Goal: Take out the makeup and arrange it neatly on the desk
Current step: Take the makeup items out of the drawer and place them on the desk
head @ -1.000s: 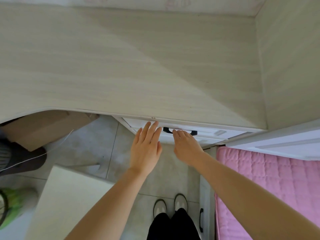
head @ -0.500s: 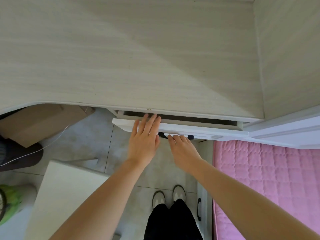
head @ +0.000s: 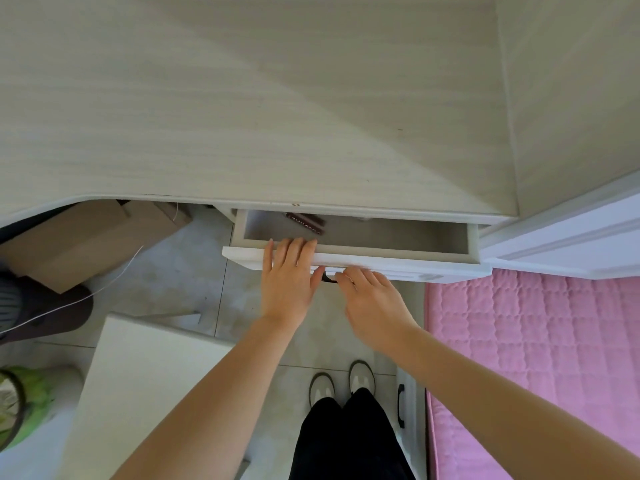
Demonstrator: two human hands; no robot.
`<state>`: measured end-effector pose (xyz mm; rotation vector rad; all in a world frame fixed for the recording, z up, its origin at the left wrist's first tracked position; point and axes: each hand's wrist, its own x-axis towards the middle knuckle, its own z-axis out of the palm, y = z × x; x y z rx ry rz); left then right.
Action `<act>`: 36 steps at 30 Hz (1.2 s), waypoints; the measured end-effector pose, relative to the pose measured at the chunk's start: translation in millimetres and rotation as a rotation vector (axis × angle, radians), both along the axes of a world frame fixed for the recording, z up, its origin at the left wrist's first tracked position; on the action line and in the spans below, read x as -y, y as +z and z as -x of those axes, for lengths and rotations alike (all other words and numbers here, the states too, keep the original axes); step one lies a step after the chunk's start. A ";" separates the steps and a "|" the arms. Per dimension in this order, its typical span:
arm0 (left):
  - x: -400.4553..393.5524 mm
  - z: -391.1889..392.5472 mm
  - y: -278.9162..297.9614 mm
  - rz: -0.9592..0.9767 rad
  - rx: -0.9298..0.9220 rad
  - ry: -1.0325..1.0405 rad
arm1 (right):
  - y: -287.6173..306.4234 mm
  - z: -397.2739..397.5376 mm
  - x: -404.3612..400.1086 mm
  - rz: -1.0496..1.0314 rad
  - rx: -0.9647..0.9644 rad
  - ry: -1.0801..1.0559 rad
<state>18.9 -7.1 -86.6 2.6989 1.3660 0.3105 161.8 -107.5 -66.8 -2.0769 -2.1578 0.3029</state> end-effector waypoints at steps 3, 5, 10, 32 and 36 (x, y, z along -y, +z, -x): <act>8.3 4.5 1.2 0.010 -0.001 -0.009 | 9.6 -8.7 9.9 -0.126 0.030 -0.042; 13.7 8.2 2.5 0.024 -0.003 -0.008 | 12.9 -16.2 13.0 -0.149 0.065 -0.077; 29.2 17.7 4.9 0.027 0.003 -0.009 | 7.4 -29.2 18.3 -0.085 0.128 -0.157; 93.3 72.5 12.9 0.165 0.009 -0.078 | 2.6 -2.4 99.4 0.089 0.142 -0.154; 107.8 82.2 15.3 0.203 -0.030 -0.078 | 5.7 7.6 113.5 0.147 0.118 -0.164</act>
